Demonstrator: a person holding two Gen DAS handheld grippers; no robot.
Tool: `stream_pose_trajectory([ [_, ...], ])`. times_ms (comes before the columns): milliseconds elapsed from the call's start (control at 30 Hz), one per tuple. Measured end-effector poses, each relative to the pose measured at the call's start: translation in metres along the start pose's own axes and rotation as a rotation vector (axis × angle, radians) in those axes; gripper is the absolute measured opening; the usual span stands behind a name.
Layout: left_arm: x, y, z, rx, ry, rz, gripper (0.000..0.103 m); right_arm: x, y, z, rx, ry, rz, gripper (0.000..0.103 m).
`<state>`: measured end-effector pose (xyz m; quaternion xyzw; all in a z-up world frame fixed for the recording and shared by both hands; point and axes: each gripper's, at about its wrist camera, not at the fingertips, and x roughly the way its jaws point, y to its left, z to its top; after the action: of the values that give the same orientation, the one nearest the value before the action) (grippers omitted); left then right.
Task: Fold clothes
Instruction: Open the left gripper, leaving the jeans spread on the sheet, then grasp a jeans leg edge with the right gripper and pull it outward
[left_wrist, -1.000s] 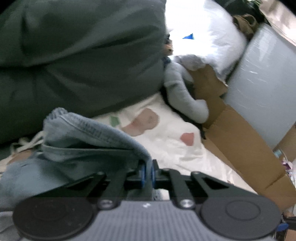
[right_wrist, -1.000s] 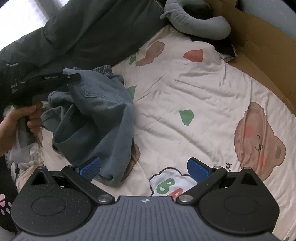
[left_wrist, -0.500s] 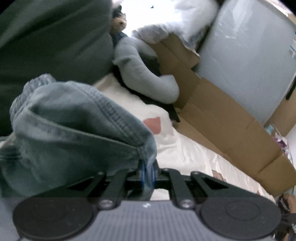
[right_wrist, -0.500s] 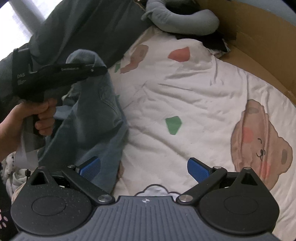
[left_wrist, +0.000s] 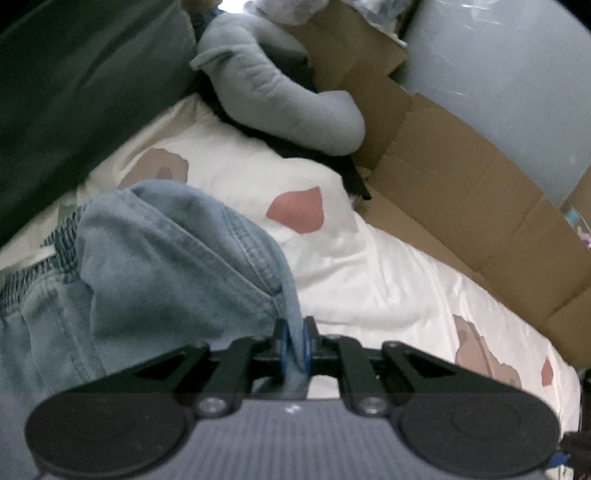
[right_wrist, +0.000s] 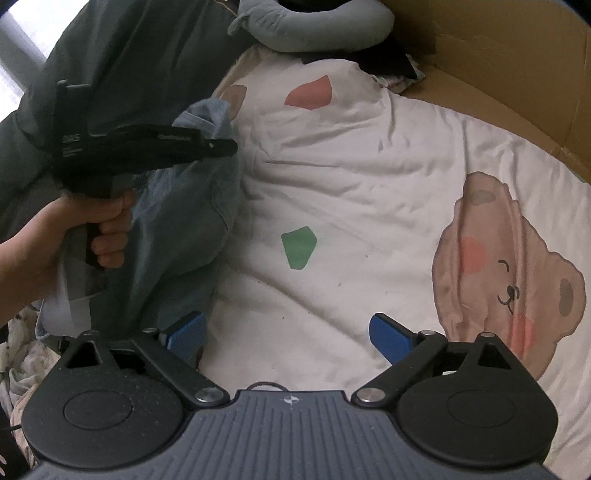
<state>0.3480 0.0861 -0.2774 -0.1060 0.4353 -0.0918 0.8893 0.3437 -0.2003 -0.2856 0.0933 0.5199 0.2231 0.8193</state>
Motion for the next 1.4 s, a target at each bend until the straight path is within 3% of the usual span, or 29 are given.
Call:
stream_pose_trajectory([
  [67,-0.013,0.001,-0.001,0.017,-0.004,-0.010,0.020,0.002,0.002,0.002,-0.002,0.002,0.008,0.098],
  [233,-0.053,0.010,-0.007,0.052,-0.009,0.014,0.022,0.007,0.013,0.005,-0.012,0.001,0.038,0.098],
  [367,-0.092,0.032,-0.019,0.033,-0.022,0.050,0.034,0.012,0.021,0.006,-0.013,0.001,0.060,0.097],
  [633,-0.144,0.058,-0.059,0.053,0.018,0.161,0.039,0.017,0.037,0.002,-0.028,0.019,0.108,0.088],
  [900,-0.177,0.058,-0.094,0.067,0.055,0.176,0.048,0.017,0.050,-0.002,-0.024,0.029,0.148,0.087],
  [1133,-0.209,0.073,-0.107,0.018,0.048,0.258,0.049,0.015,0.072,-0.003,-0.024,0.046,0.209,0.087],
  [1400,-0.246,0.096,-0.109,-0.054,-0.004,0.382,0.064,0.036,0.111,-0.010,-0.009,0.082,0.298,0.087],
])
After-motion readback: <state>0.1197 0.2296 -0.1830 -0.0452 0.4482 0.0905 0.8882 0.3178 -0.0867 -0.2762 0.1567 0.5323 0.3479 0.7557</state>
